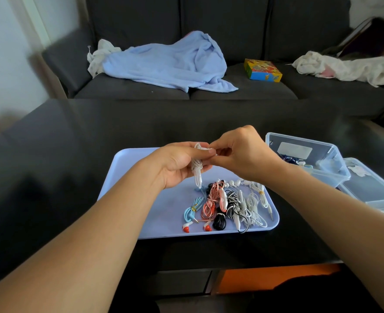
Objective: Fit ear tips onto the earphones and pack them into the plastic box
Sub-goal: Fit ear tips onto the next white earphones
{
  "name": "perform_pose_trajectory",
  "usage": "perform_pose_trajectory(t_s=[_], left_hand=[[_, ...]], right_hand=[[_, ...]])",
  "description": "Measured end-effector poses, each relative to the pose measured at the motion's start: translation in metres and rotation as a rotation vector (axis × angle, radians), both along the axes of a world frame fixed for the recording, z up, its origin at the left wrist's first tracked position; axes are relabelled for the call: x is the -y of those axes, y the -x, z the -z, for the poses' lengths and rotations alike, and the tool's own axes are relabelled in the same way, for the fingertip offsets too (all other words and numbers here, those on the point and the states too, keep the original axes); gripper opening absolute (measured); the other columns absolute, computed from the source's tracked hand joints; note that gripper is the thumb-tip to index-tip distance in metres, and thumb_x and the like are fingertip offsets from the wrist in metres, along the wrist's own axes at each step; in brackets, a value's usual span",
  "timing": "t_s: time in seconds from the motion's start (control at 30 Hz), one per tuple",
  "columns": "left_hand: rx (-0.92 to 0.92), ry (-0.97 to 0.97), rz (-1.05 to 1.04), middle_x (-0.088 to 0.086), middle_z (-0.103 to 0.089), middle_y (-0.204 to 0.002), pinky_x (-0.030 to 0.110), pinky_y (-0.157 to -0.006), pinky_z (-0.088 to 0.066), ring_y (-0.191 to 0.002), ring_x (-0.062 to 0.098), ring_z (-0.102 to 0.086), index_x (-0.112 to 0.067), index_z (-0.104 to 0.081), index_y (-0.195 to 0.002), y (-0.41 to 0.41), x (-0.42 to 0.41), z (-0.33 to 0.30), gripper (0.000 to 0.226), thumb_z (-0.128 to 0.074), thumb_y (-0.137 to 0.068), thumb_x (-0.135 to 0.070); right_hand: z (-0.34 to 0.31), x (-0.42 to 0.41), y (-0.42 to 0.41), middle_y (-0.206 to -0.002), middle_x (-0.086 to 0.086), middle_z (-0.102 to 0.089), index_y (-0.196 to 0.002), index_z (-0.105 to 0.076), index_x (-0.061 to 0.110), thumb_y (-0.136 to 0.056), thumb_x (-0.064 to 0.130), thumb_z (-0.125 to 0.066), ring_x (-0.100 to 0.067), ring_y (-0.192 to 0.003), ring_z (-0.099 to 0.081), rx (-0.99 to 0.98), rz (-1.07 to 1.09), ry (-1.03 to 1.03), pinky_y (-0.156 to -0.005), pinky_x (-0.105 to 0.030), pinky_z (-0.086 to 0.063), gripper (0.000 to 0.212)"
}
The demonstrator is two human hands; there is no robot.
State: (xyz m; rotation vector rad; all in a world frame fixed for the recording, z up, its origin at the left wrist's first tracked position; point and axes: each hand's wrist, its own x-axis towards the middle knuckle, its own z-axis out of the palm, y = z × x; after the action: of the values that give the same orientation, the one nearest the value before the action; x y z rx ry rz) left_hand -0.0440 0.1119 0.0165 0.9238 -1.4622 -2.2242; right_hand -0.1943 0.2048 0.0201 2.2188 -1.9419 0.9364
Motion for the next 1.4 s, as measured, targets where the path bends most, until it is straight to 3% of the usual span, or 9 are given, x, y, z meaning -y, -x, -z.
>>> perform_pose_trajectory(t_s=[0.2, 0.4, 0.6, 0.77, 0.9, 1.0, 1.13, 1.27, 1.4], left_hand=[[0.025, 0.008, 0.005, 0.015, -0.073, -0.107, 0.027, -0.083, -0.060, -0.084, 0.016, -0.072, 0.000, -0.066, -0.123, -0.002, 0.002, 0.002, 0.040, -0.073, -0.084, -0.005], [0.033, 0.002, 0.028, 0.009, -0.074, -0.112, 0.037, -0.096, -0.055, -0.095, 0.020, -0.074, -0.009, -0.069, -0.121, -0.002, 0.002, 0.002, 0.036, -0.074, -0.085, -0.014], [-0.039, -0.066, 0.003, 0.009, -0.074, -0.099, 0.030, -0.086, -0.059, -0.087, 0.016, -0.070, -0.003, -0.068, -0.116, -0.001, 0.000, 0.002, 0.028, -0.069, -0.088, -0.007], [-0.043, 0.043, -0.032, 0.016, -0.072, -0.112, 0.029, -0.089, -0.058, -0.099, 0.023, -0.069, -0.001, -0.065, -0.124, 0.001, 0.003, 0.004, 0.040, -0.071, -0.085, -0.006], [-0.027, 0.104, -0.035, 0.017, -0.072, -0.115, 0.030, -0.087, -0.059, -0.102, 0.026, -0.071, -0.003, -0.065, -0.122, -0.002, 0.004, 0.005, 0.055, -0.080, -0.070, -0.010], [-0.009, 0.122, -0.041, 0.013, -0.074, -0.102, 0.031, -0.083, -0.060, -0.088, 0.021, -0.073, -0.007, -0.067, -0.116, -0.004, 0.004, 0.005, 0.045, -0.080, -0.072, -0.007], [-0.038, 0.094, -0.006, 0.011, -0.075, -0.099, 0.035, -0.085, -0.060, -0.086, 0.019, -0.073, -0.005, -0.068, -0.120, -0.005, 0.004, 0.003, 0.038, -0.075, -0.082, -0.008], [-0.063, 0.075, 0.022, 0.008, -0.074, -0.100, 0.032, -0.082, -0.060, -0.083, 0.017, -0.071, -0.005, -0.066, -0.124, -0.004, 0.005, 0.000, 0.038, -0.071, -0.087, -0.011], [-0.069, 0.046, 0.041, 0.008, -0.073, -0.094, 0.035, -0.084, -0.060, -0.082, 0.016, -0.070, -0.006, -0.065, -0.126, -0.005, 0.007, 0.000, 0.039, -0.071, -0.088, -0.011]], right_hand=[[-0.002, 0.005, -0.002, -0.065, -0.007, -0.069, -0.087, -0.080, 0.012, -0.087, 0.030, -0.076, -0.025, -0.058, -0.062, -0.066, -0.003, -0.058, -0.059, -0.041, -0.051, 0.018], [-0.003, 0.002, 0.000, -0.064, -0.009, -0.065, -0.080, -0.077, 0.005, -0.088, 0.027, -0.074, -0.025, -0.059, -0.058, -0.049, 0.013, 0.007, -0.059, -0.033, -0.043, 0.023], [-0.003, 0.003, -0.002, -0.061, -0.005, -0.059, -0.075, -0.072, 0.006, -0.090, 0.028, -0.065, -0.022, -0.056, -0.053, -0.137, 0.022, 0.003, -0.059, -0.043, -0.047, 0.028], [0.000, 0.004, -0.004, -0.062, 0.000, -0.049, -0.072, -0.065, 0.004, -0.092, 0.027, -0.058, -0.022, -0.056, -0.046, -0.187, 0.055, 0.034, -0.056, -0.041, -0.046, 0.031], [0.004, 0.003, -0.006, -0.056, -0.003, -0.048, -0.065, -0.063, 0.004, -0.088, 0.021, -0.059, -0.023, -0.051, -0.042, -0.140, 0.052, 0.068, -0.052, -0.038, -0.040, 0.029], [0.006, 0.000, -0.006, -0.064, -0.004, -0.066, -0.085, -0.080, 0.009, -0.088, 0.016, -0.071, -0.020, -0.056, -0.058, 0.065, 0.046, 0.053, -0.057, -0.032, -0.048, 0.012], [0.010, -0.003, -0.006, -0.081, 0.006, -0.072, -0.103, -0.080, 0.018, -0.085, 0.019, -0.079, -0.011, -0.071, -0.066, 0.296, 0.078, 0.027, -0.066, -0.028, -0.057, 0.018], [0.009, -0.005, -0.006, -0.087, 0.005, -0.071, -0.111, -0.077, 0.023, -0.080, 0.030, -0.083, -0.014, -0.076, -0.067, 0.278, 0.077, 0.022, -0.070, -0.035, -0.057, 0.033], [0.006, -0.006, -0.003, -0.088, 0.006, -0.071, -0.113, -0.077, 0.025, -0.083, 0.031, -0.080, -0.013, -0.079, -0.067, 0.315, 0.063, -0.010, -0.071, -0.027, -0.057, 0.031]])
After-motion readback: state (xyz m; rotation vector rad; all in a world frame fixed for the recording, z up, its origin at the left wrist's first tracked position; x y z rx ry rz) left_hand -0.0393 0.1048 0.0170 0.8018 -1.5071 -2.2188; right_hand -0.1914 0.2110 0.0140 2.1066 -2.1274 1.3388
